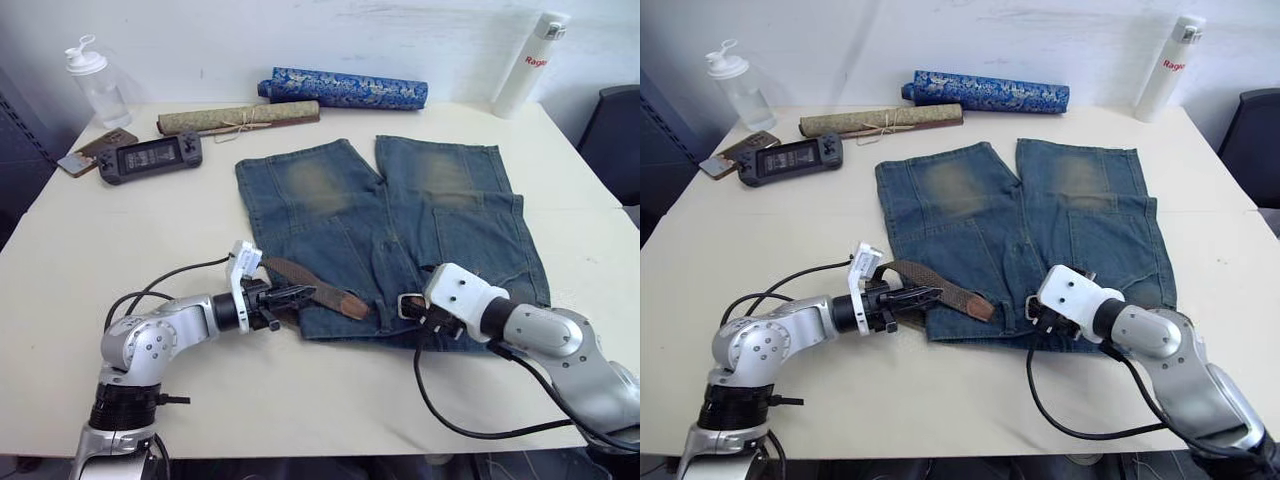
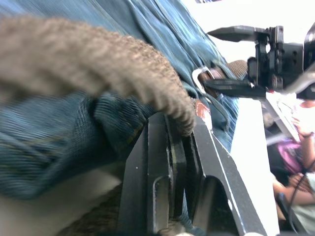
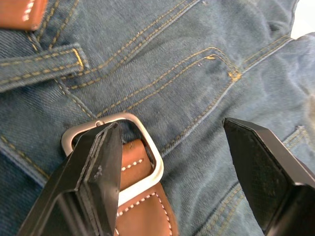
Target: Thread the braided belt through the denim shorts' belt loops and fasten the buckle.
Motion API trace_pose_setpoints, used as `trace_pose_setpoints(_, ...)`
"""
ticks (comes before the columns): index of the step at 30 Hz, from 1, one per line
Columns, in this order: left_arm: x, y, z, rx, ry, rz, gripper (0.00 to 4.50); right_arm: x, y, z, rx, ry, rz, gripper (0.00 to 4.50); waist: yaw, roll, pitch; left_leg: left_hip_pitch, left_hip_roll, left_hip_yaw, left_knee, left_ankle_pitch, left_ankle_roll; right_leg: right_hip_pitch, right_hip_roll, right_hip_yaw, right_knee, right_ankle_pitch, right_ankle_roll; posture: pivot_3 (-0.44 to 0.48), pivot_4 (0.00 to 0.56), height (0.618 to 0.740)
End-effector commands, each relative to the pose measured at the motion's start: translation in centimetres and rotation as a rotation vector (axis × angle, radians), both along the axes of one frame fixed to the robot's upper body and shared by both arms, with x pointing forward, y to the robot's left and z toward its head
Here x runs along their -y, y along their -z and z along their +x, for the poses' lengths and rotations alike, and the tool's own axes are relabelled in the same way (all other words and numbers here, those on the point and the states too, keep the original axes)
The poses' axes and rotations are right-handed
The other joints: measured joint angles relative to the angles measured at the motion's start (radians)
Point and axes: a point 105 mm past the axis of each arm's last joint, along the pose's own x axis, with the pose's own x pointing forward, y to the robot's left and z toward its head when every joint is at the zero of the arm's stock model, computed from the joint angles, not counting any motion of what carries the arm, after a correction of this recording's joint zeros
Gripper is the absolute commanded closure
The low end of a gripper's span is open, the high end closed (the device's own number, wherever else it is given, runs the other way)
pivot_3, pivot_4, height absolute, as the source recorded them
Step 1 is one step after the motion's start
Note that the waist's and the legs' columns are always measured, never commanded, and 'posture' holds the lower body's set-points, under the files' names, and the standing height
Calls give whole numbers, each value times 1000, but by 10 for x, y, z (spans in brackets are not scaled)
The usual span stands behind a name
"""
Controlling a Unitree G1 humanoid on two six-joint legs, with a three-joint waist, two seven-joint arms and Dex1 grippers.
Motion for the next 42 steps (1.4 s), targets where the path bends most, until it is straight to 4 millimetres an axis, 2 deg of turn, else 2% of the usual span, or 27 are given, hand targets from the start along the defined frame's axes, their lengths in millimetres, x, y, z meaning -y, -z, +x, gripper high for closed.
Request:
trace_pose_setpoints(1, 6, -8, -11, 35, 26, 0, 4500, -27, 51, -25, -275, -95, 39, 1015, 1, -1, 0, 1, 0, 0, -2, 0, 0, 0, 0, 0, 0, 0, -1, 0, 150, 637)
trace_pose_setpoints(3, 7, -7, -14, 35, 29, 10, 4500, -34, 52, -24, -276, -105, 51, 1015, 2, 0, 0, 3, 0, 0, -6, 1, -1, 1, 0, 0, -1, -1, -2, 0, 150, 637)
trace_pose_setpoints(5, -1, -11, -13, 53, -2, 27, 4500, -44, 52, -23, -275, -124, 64, 1015, -1, -1, -1, 6, 0, 1, -10, 1, -1, 1, -1, 1, -2, -1, -2, 0, 150, 637)
trace_pose_setpoints(9, -37, -31, -6, 111, -72, 82, 4500, -61, 52, -17, -268, -144, 102, 1015, -30, -1, 0, 10, 3, 1, -15, 2, -4, 1, 2, 1, -1, -1, -2, 0, 150, 637)
trace_pose_setpoints(14, -67, -47, 1, 140, -143, 85, 4500, -71, 54, -9, -256, -159, 99, 1015, -46, 0, 0, 13, 10, 1, -19, 2, -4, 1, 6, -2, 1, -4, -7, 0, 150, 637)
trace_pose_setpoints(20, -72, -47, -2, 124, -152, 68, 4500, -91, 53, 9, -237, -155, 128, 1015, -60, 0, 0, 14, 16, 0, -20, 3, -10, 0, 13, -2, 2, -2, -6, 0, 150, 637)
trace_pose_setpoints(23, -74, -52, -2, 139, -169, 38, 4500, -107, 42, 29, -205, -101, 183, 1015, -68, 0, 0, 15, 18, -1, -22, 4, -11, -1, 15, -3, 4, -1, -7, 0, 150, 637)
trace_pose_setpoints(27, -85, -62, 1, 155, -209, -8, 4500, -124, 32, 40, -181, -86, 215, 1015, -79, 1, 0, 15, 18, -3, -26, 7, -17, -2, 16, -4, 5, 0, -8, 0, 150, 637)
trace_pose_setpoints(30, -92, -50, -3, 115, -212, 27, 4500, -132, 28, 42, -179, -88, 230, 1015, -79, 1, 1, 15, 18, -5, -28, 9, -21, -3, 16, -6, 6, 1, -6, 0, 150, 637)
trace_pose_setpoints(35, -101, -32, -9, 61, -258, 21, 4500, -127, 25, 34, -185, -94, 228, 1015, -76, 3, 1, 15, 18, -6, -28, 10, -22, -4, 16, -7, 7, 1, -6, 0, 150, 637)
trace_pose_setpoints(42, -103, -17, -9, 41, -295, 14, 4500, -121, -4, 19, -171, -130, 271, 1015, -65, 6, 4, 12, 17, -10, -28, 10, -23, -4, 15, -10, 5, 1, -6, 0, 150, 637)
